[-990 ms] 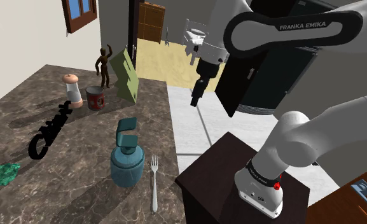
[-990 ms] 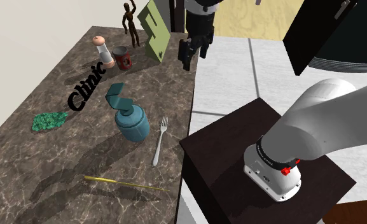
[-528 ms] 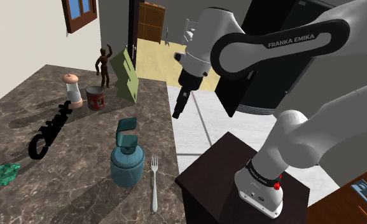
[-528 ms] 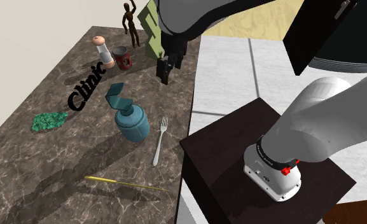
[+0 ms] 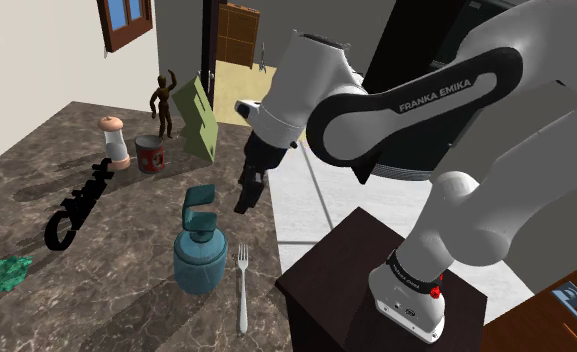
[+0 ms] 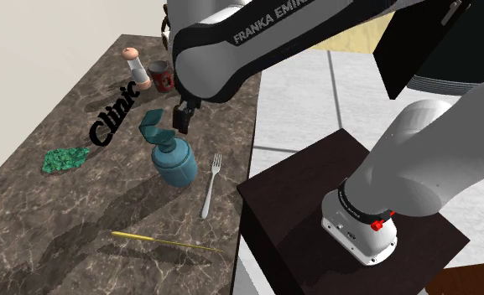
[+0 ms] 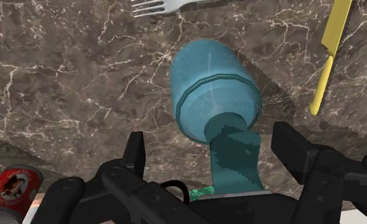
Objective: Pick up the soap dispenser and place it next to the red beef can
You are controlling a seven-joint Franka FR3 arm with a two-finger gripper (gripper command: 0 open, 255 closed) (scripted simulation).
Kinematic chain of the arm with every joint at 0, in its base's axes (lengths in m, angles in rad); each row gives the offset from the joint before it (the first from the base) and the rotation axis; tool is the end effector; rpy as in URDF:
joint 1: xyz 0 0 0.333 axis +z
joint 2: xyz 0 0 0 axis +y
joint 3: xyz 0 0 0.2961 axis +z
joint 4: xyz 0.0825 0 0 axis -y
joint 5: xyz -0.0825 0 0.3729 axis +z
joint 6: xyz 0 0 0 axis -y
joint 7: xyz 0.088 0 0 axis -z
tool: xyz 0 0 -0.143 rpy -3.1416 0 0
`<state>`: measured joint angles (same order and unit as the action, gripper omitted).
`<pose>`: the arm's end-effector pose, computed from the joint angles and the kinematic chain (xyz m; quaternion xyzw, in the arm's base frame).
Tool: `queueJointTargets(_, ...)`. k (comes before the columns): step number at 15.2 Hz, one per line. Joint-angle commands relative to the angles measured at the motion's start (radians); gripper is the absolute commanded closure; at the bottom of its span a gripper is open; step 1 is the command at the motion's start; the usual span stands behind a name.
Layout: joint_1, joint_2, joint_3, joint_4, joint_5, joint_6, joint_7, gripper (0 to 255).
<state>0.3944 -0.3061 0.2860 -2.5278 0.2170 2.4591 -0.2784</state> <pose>0.3538 0.2876 0.3562 -0.9138 -0.3880 -0.1061 0.0568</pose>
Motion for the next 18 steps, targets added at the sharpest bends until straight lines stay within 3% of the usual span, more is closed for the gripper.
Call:
queueJointTargets(1,0.021,0.047,0.027,0.019,-0.005,0.063,-0.012,0)
queueJointTargets(10,0.028,0.186,0.068,0.029,-0.048,0.22,0.003,0)
queueJointTargets(18,0.027,0.195,0.069,0.029,-0.052,0.228,0.006,0)
